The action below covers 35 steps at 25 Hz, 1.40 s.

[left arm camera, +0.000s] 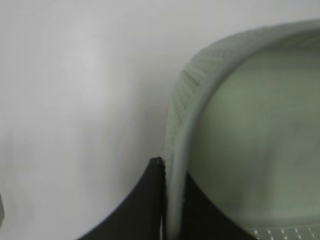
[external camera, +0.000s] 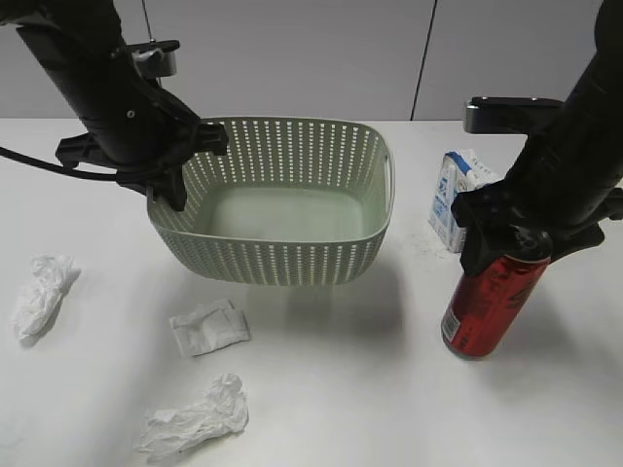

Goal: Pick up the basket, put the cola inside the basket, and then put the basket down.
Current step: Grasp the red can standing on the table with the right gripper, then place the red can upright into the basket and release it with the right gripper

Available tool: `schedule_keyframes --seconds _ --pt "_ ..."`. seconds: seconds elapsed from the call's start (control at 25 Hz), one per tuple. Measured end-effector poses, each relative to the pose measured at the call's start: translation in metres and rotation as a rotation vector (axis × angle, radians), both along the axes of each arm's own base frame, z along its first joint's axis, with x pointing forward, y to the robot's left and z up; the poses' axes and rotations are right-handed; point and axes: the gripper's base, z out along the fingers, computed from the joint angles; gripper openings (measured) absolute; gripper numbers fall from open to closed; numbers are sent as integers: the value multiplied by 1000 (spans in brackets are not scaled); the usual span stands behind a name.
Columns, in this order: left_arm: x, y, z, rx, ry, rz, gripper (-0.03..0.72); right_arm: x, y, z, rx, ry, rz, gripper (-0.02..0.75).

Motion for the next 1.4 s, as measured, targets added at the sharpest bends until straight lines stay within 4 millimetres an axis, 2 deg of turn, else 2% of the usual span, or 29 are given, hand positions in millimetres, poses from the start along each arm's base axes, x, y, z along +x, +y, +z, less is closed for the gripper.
schedule_keyframes --seconds 0.12,0.4,0.48,0.6,0.68,0.76,0.88,0.96,1.16,1.32,1.4 --pt "0 1 0 12 -6 -5 -1 2 0 28 5 -45 40 494" --pt "2 1 0 26 -25 -14 -1 14 9 133 48 -279 178 494" --pt "1 -1 0 30 -33 -24 -1 12 19 160 71 -366 216 494" --pt "-2 -8 0 26 -48 -42 -1 5 45 178 105 -424 292 494" --pt "-3 -13 0 23 -56 -55 -1 3 66 175 108 -420 356 494" --pt "-5 -16 0 21 -59 -64 -1 2 89 162 92 -391 418 494" --pt "-6 -19 0 21 -59 -71 -1 8 119 128 27 -325 494 494" --pt "-7 -19 0 22 -57 -73 -1 14 131 106 -17 -286 521 494" --pt "-7 -19 0 24 -56 -74 -1 30 143 62 -86 -199 537 494" --pt "-7 -18 0 29 -52 -76 -1 32 145 54 -96 -182 541 494" --pt "-7 -18 0 31 -52 -77 -1 32 145 54 -95 -182 540 529"
